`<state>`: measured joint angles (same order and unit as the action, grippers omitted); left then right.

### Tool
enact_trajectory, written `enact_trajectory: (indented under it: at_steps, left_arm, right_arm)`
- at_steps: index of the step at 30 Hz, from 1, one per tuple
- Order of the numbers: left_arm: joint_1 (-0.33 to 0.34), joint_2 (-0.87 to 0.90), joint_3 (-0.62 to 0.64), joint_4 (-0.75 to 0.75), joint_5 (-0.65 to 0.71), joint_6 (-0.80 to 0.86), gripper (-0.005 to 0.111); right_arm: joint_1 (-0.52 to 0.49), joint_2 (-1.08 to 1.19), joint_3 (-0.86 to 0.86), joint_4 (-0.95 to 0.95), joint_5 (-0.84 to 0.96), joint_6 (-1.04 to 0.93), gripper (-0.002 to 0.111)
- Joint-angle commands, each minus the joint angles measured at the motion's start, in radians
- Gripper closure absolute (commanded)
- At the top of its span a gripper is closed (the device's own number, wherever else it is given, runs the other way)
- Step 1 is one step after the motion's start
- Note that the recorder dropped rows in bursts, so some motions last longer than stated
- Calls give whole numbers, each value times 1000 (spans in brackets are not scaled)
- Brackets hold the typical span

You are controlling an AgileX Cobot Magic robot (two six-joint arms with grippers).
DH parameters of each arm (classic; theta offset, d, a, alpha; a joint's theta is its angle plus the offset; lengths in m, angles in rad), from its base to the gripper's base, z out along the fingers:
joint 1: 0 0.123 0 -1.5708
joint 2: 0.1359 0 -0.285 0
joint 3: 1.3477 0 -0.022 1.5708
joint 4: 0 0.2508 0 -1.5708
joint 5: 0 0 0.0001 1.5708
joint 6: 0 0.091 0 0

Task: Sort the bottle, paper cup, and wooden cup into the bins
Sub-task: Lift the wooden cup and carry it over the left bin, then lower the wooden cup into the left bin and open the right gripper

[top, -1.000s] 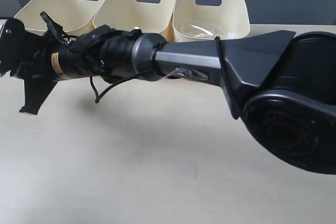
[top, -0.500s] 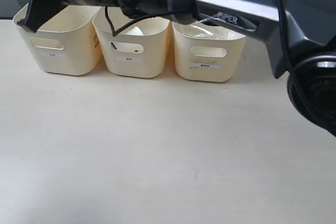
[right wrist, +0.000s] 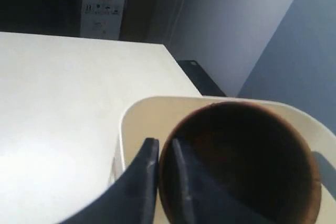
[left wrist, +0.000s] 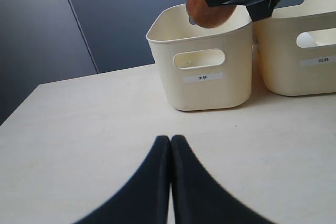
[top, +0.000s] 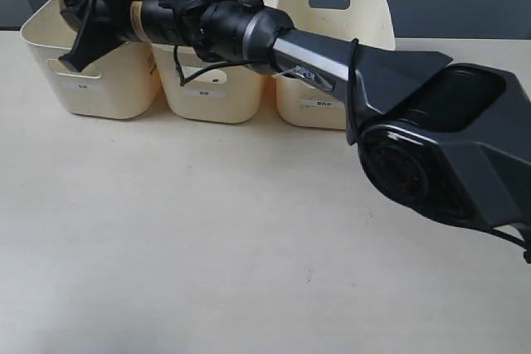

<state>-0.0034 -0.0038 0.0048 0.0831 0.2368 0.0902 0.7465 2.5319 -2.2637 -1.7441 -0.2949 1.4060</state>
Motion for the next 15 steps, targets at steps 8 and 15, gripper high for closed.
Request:
enact_trajectory:
  at_steps: [8,15]
  left_arm:
    - [-1,4,-5,-2,-5,-2,107]
    - [-1,4,-5,-2,-5,-2,107]
  right_arm:
    - [-29,26,-17,0,11,22,109]
    - [-29,35,-17,0,24,66,109]
